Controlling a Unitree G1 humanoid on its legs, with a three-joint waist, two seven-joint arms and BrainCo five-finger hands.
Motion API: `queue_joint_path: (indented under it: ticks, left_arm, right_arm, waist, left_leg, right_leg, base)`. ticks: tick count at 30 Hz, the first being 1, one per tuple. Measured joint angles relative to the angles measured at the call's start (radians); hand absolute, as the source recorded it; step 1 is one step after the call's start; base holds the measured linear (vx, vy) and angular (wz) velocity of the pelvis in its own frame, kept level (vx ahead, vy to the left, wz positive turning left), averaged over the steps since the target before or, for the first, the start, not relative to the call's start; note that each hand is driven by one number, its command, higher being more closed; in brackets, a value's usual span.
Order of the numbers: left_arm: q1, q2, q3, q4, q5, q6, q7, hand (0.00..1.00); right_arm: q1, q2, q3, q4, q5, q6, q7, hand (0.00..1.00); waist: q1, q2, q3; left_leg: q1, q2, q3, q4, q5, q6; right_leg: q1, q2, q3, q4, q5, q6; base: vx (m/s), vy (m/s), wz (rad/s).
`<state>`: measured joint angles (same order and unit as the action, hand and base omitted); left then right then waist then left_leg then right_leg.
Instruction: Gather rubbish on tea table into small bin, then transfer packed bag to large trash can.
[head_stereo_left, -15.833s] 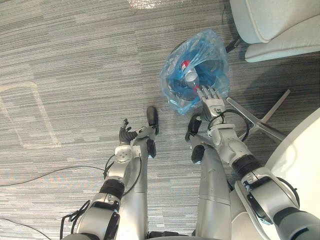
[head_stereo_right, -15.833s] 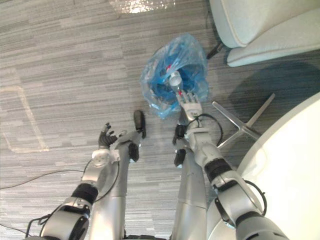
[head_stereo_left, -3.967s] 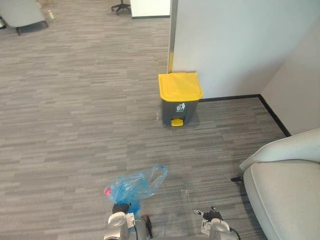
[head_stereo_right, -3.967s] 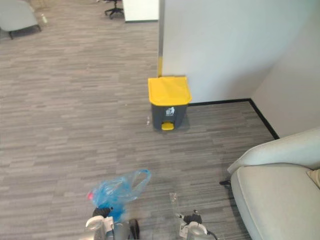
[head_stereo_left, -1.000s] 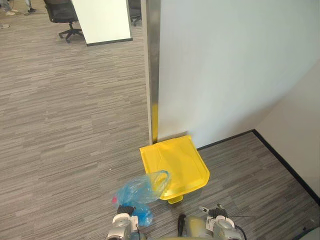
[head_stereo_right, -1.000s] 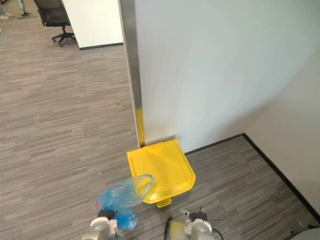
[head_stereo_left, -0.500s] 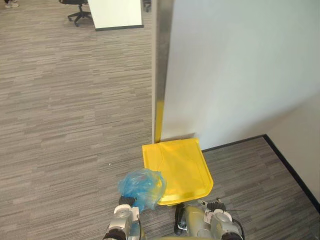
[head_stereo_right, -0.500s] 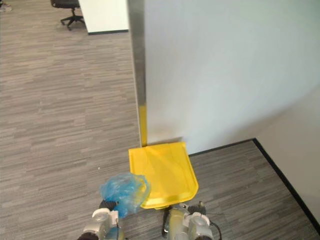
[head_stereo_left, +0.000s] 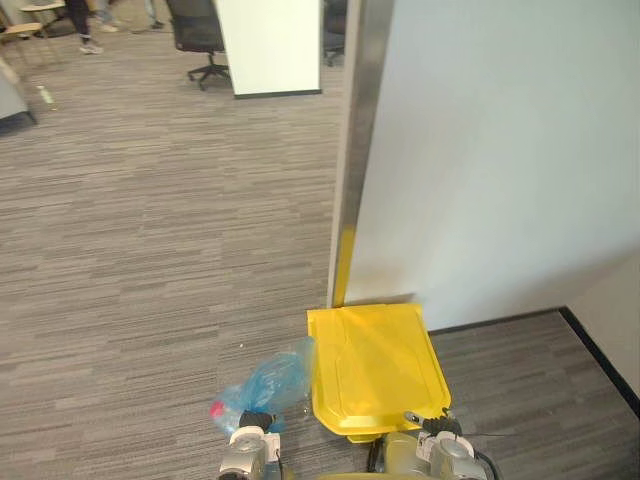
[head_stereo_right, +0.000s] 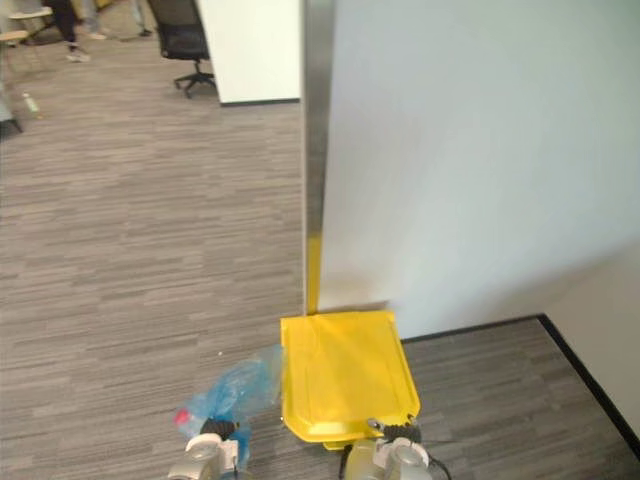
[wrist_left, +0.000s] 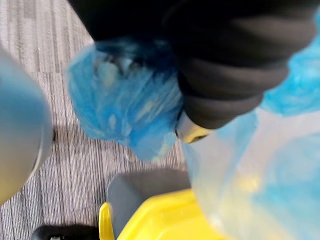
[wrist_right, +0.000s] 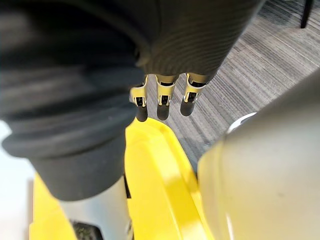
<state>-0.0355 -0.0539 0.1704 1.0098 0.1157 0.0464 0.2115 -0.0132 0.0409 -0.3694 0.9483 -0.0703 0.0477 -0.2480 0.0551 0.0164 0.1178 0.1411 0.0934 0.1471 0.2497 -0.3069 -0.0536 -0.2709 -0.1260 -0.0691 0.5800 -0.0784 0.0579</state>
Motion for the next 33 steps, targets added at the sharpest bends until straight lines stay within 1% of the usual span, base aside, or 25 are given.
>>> queue_joint_path:
  ticks: [1, 2, 4, 5, 6, 7, 8, 9, 10, 13, 15, 18, 19, 20, 21, 23, 24, 25, 26, 28, 29, 31, 32, 33]
  left_arm:
    - [0.010, 0.009, -0.001, -0.002, 0.000, 0.001, 0.000, 1.00]
    - [0.020, 0.012, 0.000, -0.007, -0.002, 0.002, 0.001, 1.00]
    - [0.019, 0.004, 0.017, -0.013, -0.001, 0.002, 0.001, 1.00]
    - [0.028, -0.003, 0.031, -0.013, -0.001, 0.003, 0.000, 1.00]
    - [0.031, -0.006, 0.031, -0.013, -0.002, 0.002, 0.000, 1.00]
    - [0.029, -0.003, 0.029, 0.000, -0.002, 0.004, 0.000, 1.00]
    - [0.032, -0.002, 0.027, 0.003, -0.002, 0.004, -0.001, 1.00]
    - [0.037, -0.004, 0.023, 0.007, -0.002, 0.004, -0.001, 1.00]
    - [0.037, -0.001, 0.017, 0.012, -0.002, 0.004, -0.001, 1.00]
    - [0.035, 0.002, 0.014, 0.011, -0.002, 0.004, -0.002, 1.00]
    - [0.035, 0.003, 0.014, 0.011, -0.002, 0.004, -0.001, 1.00]
    - [0.030, 0.008, 0.018, -0.002, -0.008, 0.004, -0.001, 1.00]
    - [0.032, 0.012, 0.017, -0.002, -0.013, 0.004, 0.000, 1.00]
    - [0.032, 0.014, 0.017, -0.002, -0.018, 0.004, 0.000, 1.00]
    - [0.032, 0.017, 0.015, -0.001, -0.028, 0.004, 0.000, 1.00]
    - [0.031, 0.021, 0.004, 0.002, -0.039, 0.005, 0.001, 1.00]
    - [0.031, 0.023, -0.008, 0.003, -0.040, 0.006, 0.002, 1.00]
    - [0.028, 0.024, -0.027, 0.004, -0.041, 0.007, 0.002, 1.00]
    - [0.028, 0.025, -0.035, 0.005, -0.040, 0.007, 0.002, 1.00]
    - [0.017, 0.030, -0.043, 0.005, -0.040, 0.007, 0.001, 1.00]
    - [0.010, 0.039, -0.042, 0.005, -0.041, 0.007, 0.002, 1.00]
    - [-0.003, 0.043, -0.037, 0.002, -0.041, 0.007, 0.002, 1.00]
    - [0.001, 0.035, -0.020, -0.015, -0.041, 0.004, 0.002, 1.00]
    - [0.002, 0.037, -0.017, -0.024, -0.041, 0.004, 0.002, 1.00]
  right_arm:
    - [0.001, 0.005, 0.002, 0.008, 0.000, 0.001, 0.000, 0.00]
    - [0.019, 0.011, 0.007, 0.019, 0.000, 0.002, 0.000, 0.00]
    - [0.021, 0.018, 0.011, 0.021, 0.000, 0.000, 0.001, 0.00]
    - [0.026, 0.016, 0.010, 0.021, 0.000, 0.001, 0.001, 0.00]
    - [0.026, 0.018, 0.008, 0.022, 0.000, 0.001, 0.001, 0.00]
    - [0.016, 0.019, 0.005, 0.040, 0.000, 0.001, 0.003, 0.00]
    - [0.015, 0.020, 0.001, 0.047, 0.001, 0.001, 0.003, 0.00]
    - [0.006, 0.014, -0.019, 0.052, -0.001, 0.003, 0.004, 0.00]
    - [0.007, 0.008, -0.038, 0.055, -0.001, 0.003, 0.004, 0.00]
    - [0.016, -0.009, -0.050, 0.075, -0.001, 0.009, 0.003, 0.00]
    - [0.010, -0.021, -0.045, 0.090, -0.001, 0.011, 0.003, 0.00]
    - [0.006, -0.021, -0.035, 0.086, -0.001, 0.012, 0.003, 0.00]
    - [0.009, -0.021, -0.025, 0.086, -0.002, 0.012, 0.002, 0.00]
    - [0.010, -0.021, -0.021, 0.086, -0.002, 0.012, 0.002, 0.00]
    - [0.011, -0.021, -0.020, 0.085, -0.002, 0.012, 0.002, 0.00]
    - [0.013, -0.022, -0.021, 0.085, -0.002, 0.012, 0.002, 0.00]
    - [0.015, -0.021, -0.021, 0.085, -0.002, 0.015, 0.002, 0.00]
    - [0.015, -0.022, -0.021, 0.086, -0.002, 0.018, 0.002, 0.00]
    - [0.015, -0.022, -0.021, 0.086, -0.002, 0.020, 0.001, 0.00]
    - [0.009, -0.020, -0.020, 0.086, -0.002, 0.022, -0.002, 0.00]
    - [0.006, -0.016, -0.007, 0.085, -0.006, 0.022, -0.006, 0.00]
    - [0.007, -0.015, 0.007, 0.080, -0.006, 0.020, -0.008, 0.00]
    - [0.002, -0.018, 0.018, 0.055, -0.007, 0.022, -0.009, 0.00]
    - [0.006, -0.011, 0.019, 0.047, -0.007, 0.023, -0.009, 0.00]
  waist:
    - [-0.007, -0.014, -0.007]
    - [0.003, -0.042, -0.022]
    - [0.010, -0.026, -0.029]
    - [0.009, -0.013, -0.060]
    - [0.009, -0.015, -0.065]
    - [0.008, -0.001, -0.058]
    - [0.007, 0.002, -0.060]
    - [-0.002, 0.007, -0.061]
    - [-0.001, 0.006, -0.053]
    - [0.003, 0.000, -0.049]
    - [0.000, -0.005, -0.047]
    - [-0.001, -0.012, -0.038]
    - [-0.001, -0.015, -0.041]
    - [-0.002, -0.017, -0.041]
    - [-0.005, -0.025, -0.044]
    - [-0.010, -0.025, -0.044]
    - [-0.018, -0.026, -0.047]
    - [-0.023, -0.027, -0.045]
    - [-0.023, -0.028, -0.045]
    - [-0.022, -0.032, -0.019]
    - [-0.023, -0.040, -0.007]
    - [-0.025, -0.052, 0.004]
    - [-0.016, -0.037, 0.011]
    - [-0.018, -0.047, 0.009]
  left_leg:
    - [0.008, -0.012, -0.004, -0.032, 0.020, -0.008]
    - [0.015, -0.018, -0.006, -0.042, 0.031, -0.015]
    - [0.013, -0.006, 0.007, -0.065, 0.048, -0.024]
    - [-0.002, 0.014, 0.031, -0.103, 0.072, -0.029]
    - [-0.003, 0.014, 0.038, -0.110, 0.074, -0.032]
    - [-0.018, 0.021, 0.050, -0.111, 0.079, -0.038]
    - [-0.024, 0.020, 0.050, -0.112, 0.086, -0.038]
    - [-0.035, 0.021, 0.045, -0.128, 0.102, -0.039]
    - [-0.033, 0.021, 0.036, -0.142, 0.115, -0.039]
    - [-0.030, 0.021, 0.031, -0.138, 0.122, -0.038]
    - [-0.033, 0.019, 0.031, -0.122, 0.117, -0.040]
    - [-0.061, 0.031, 0.040, -0.064, 0.068, -0.044]
    - [-0.071, 0.032, 0.041, -0.058, 0.063, -0.050]
    - [-0.073, 0.032, 0.041, -0.059, 0.063, -0.051]
    - [-0.075, 0.030, 0.034, -0.065, 0.063, -0.053]
    - [-0.071, 0.019, 0.028, -0.087, 0.070, -0.056]
    - [-0.070, 0.010, 0.028, -0.112, 0.087, -0.050]
    - [-0.070, -0.001, 0.028, -0.127, 0.104, -0.039]
    - [-0.070, -0.005, 0.030, -0.131, 0.106, -0.037]
    - [-0.058, -0.015, 0.045, -0.128, 0.107, -0.031]
    - [-0.053, -0.022, 0.064, -0.120, 0.099, -0.021]
    - [-0.054, -0.024, 0.079, -0.097, 0.098, -0.012]
    - [-0.055, 0.000, 0.107, -0.098, 0.095, 0.004]
    - [-0.056, -0.004, 0.108, -0.101, 0.095, 0.004]
  right_leg:
    - [-0.004, -0.017, 0.004, 0.100, -0.043, -0.009]
    - [0.013, -0.023, -0.001, 0.085, -0.062, -0.006]
    - [0.049, -0.004, -0.031, -0.002, -0.054, -0.011]
    - [0.098, 0.025, -0.032, -0.169, -0.052, -0.008]
    - [0.110, 0.031, -0.032, -0.218, -0.052, -0.008]
    - [0.134, 0.051, -0.028, -0.310, -0.016, -0.013]
    - [0.137, 0.055, -0.026, -0.331, -0.004, -0.016]
    - [0.144, 0.065, -0.026, -0.391, 0.035, -0.015]
    - [0.162, 0.072, -0.028, -0.432, 0.062, -0.016]
    - [0.197, 0.074, -0.031, -0.479, 0.091, -0.016]
    - [0.193, 0.070, -0.025, -0.469, 0.091, -0.016]
    - [0.152, 0.067, -0.008, -0.411, 0.065, -0.017]
    - [0.131, 0.067, 0.001, -0.392, 0.059, -0.016]
    - [0.126, 0.068, 0.003, -0.389, 0.057, -0.017]
    - [0.119, 0.072, 0.008, -0.390, 0.057, -0.016]
    - [0.109, 0.078, 0.018, -0.396, 0.060, -0.013]
    - [0.090, 0.078, 0.027, -0.396, 0.067, -0.007]
    - [0.074, 0.079, 0.045, -0.396, 0.079, -0.011]
    - [0.066, 0.080, 0.054, -0.395, 0.087, -0.014]
    - [0.060, 0.092, 0.090, -0.394, 0.109, -0.013]
    - [0.060, 0.090, 0.105, -0.387, 0.120, -0.008]
    - [0.058, 0.093, 0.110, -0.391, 0.156, 0.016]
    - [0.035, 0.084, 0.072, -0.276, 0.084, -0.011]
    - [0.013, 0.069, 0.047, -0.164, 0.017, -0.035]
  base:
    - [0.03, -0.053, 0.35]
    - [0.05, -0.068, 0.13]
    - [-0.02, -0.055, -0.22]
    - [-0.06, -0.047, -0.34]
    - [-0.08, -0.091, -0.54]
    - [-0.08, -0.060, -0.38]
    - [-0.09, -0.062, -0.32]
    - [-0.08, -0.035, 0.00]
    - [-0.08, -0.049, 0.12]
    - [-0.08, -0.012, 0.11]
    - [-0.10, 0.001, -0.11]
    - [-0.13, -0.013, -0.19]
    - [-0.11, -0.024, -0.17]
    - [-0.05, -0.034, -0.15]
    - [0.00, -0.041, -0.16]
    - [0.02, -0.017, -0.19]
    - [0.06, 0.013, -0.23]
    - [0.10, 0.030, -0.28]
    - [0.11, 0.043, -0.43]
    - [0.06, 0.052, -0.64]
    - [-0.02, 0.078, -0.56]
    - [-0.05, 0.078, -0.41]
    - [-0.05, 0.029, -0.23]
    - [-0.03, 0.038, -0.02]
